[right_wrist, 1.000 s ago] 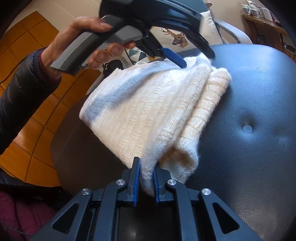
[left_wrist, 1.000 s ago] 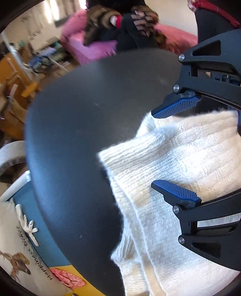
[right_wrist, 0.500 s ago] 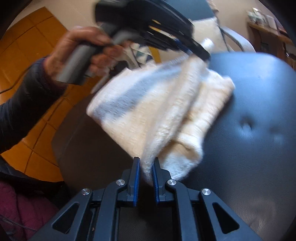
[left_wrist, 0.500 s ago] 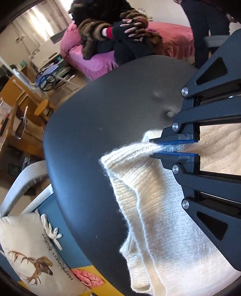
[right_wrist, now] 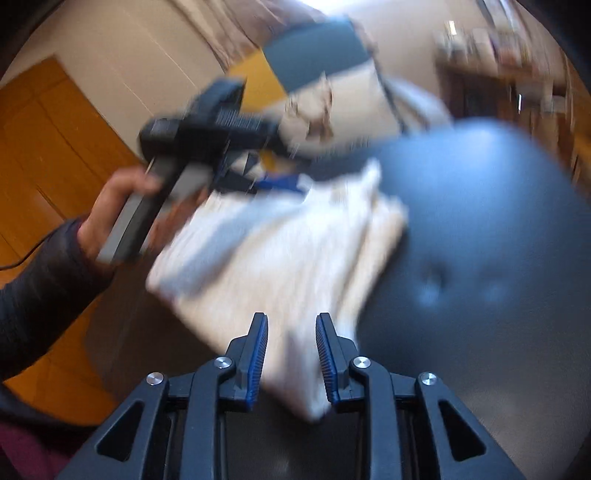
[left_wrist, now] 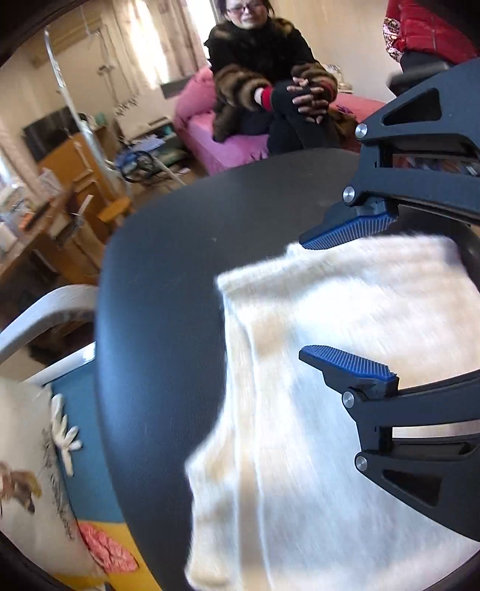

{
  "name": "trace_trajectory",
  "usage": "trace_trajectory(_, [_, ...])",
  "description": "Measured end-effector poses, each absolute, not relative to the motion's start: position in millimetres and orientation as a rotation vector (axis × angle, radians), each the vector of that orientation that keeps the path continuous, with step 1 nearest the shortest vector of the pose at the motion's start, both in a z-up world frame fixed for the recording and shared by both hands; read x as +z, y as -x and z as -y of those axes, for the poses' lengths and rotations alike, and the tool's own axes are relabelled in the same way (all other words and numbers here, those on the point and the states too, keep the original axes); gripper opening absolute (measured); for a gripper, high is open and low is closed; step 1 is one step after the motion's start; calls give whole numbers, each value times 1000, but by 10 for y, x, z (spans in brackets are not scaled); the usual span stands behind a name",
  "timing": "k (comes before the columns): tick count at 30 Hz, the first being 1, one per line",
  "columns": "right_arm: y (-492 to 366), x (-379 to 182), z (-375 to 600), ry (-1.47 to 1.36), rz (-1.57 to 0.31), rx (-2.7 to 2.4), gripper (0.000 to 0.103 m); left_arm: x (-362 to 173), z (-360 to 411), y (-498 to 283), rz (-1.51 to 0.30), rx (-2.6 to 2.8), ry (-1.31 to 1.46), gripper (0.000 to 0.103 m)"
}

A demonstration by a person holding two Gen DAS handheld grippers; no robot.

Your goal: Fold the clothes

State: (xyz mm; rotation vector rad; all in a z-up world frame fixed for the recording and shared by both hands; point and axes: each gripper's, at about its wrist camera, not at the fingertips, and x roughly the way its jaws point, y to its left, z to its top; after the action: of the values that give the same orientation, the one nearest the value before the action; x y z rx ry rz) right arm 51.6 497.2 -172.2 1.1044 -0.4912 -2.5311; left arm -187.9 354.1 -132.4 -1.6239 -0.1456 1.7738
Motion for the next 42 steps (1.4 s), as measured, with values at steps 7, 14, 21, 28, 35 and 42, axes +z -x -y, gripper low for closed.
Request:
trace_trajectory(7, [71, -2052, -4730, -1332, 388, -2606, 22, -1452, -2460, 1755, 231, 1953, 1561, 57])
trace_trajectory(14, [84, -2104, -5039, -1377, 681, -2583, 19, -1659, -1771, 1606, 544, 1939, 1444, 57])
trace_trajectory(21, [632, -1796, -4903, -1314, 666, -2707, 25, -1694, -1866, 1496, 575, 1956, 1399, 57])
trace_trajectory(28, [812, -1997, -4893, -1461, 626, -2727, 25, -1518, -1475, 1441, 709, 1945, 1351, 58])
trace_trajectory(35, [403, -1718, -4126, -1169, 552, -2525, 27, -1113, 250, 1237, 897, 2161, 1192, 68])
trace_trajectory(42, [561, -1939, -3218, -1221, 417, -2298, 27, -1398, 871, 1109, 873, 2132, 1242, 68])
